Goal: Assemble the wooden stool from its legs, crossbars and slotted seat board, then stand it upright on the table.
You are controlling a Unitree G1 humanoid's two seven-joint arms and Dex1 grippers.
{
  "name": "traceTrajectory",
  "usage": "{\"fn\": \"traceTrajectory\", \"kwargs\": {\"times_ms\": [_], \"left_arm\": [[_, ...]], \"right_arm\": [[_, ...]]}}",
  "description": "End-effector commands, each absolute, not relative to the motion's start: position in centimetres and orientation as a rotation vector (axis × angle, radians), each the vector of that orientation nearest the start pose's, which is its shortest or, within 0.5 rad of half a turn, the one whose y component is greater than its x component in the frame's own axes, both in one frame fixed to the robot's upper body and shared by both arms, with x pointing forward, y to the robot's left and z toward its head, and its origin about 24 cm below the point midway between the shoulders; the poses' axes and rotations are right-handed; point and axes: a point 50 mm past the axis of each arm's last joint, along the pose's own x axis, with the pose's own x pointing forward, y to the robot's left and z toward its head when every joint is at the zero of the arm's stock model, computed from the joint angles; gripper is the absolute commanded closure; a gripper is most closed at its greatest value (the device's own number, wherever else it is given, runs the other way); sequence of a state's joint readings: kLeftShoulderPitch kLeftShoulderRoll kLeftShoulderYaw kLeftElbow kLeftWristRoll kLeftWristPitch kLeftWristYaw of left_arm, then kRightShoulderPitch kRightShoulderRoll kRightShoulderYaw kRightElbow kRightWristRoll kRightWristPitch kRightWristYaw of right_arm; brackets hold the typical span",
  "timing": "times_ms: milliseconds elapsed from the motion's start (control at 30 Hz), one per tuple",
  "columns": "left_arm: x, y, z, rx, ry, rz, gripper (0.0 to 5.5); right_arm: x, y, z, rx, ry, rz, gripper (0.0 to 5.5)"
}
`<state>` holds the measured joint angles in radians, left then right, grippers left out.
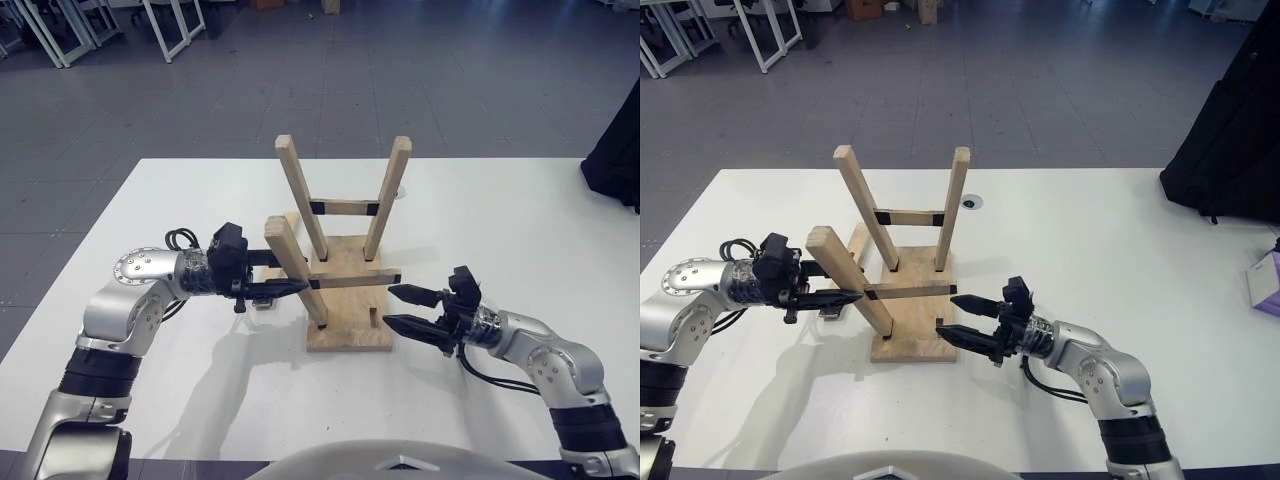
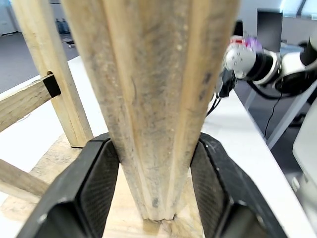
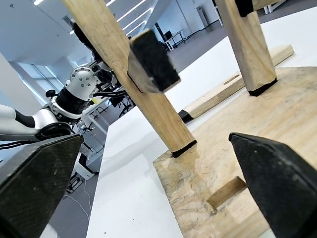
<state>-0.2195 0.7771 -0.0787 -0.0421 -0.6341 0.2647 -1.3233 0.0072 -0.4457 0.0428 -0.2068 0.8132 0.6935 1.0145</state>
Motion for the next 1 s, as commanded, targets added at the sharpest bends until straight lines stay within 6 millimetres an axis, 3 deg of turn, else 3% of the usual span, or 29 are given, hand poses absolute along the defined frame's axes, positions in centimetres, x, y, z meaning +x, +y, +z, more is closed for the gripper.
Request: {"fn": "traceTrajectory", "kwargs": {"times_ms": [33,200,367,400,567,700,833,900,1000], "left_arm": [[23.2,21.1,8.6,0.212,0.469,-1.427,3.46],[22.1,20.9,7.4,0.203,0.589,-1.478,3.46],[22.9,20.3,8.2,0.215,0.528,-1.46,3.47],[23.1,20.2,8.4,0.22,0.518,-1.451,3.1],[23.3,20.5,10.0,0.272,0.48,-1.417,2.39],[23.1,22.4,11.1,0.3,0.471,-1.333,2.34],[23.7,25.9,15.2,0.31,0.254,-1.082,2.34],[23.6,26.6,19.3,0.22,-0.023,-1.0,2.34],[22.3,24.3,24.2,0.11,-0.372,-1.028,2.34]], "right_arm": [[21.0,-16.0,8.4,0.682,0.275,1.255,0.0],[21.3,-16.5,8.8,0.69,0.29,1.263,0.0],[21.7,-16.3,8.9,0.68,0.259,1.26,0.0],[21.7,-16.3,8.9,0.682,0.257,1.26,0.0],[21.7,-16.3,8.8,0.688,0.255,1.251,0.0],[21.6,-16.4,8.7,0.688,0.252,1.236,0.0],[21.4,-16.4,8.5,0.685,0.25,1.227,0.0],[21.3,-16.5,8.5,0.682,0.25,1.221,0.0],[21.2,-16.5,8.4,0.677,0.249,1.214,0.0]]}}
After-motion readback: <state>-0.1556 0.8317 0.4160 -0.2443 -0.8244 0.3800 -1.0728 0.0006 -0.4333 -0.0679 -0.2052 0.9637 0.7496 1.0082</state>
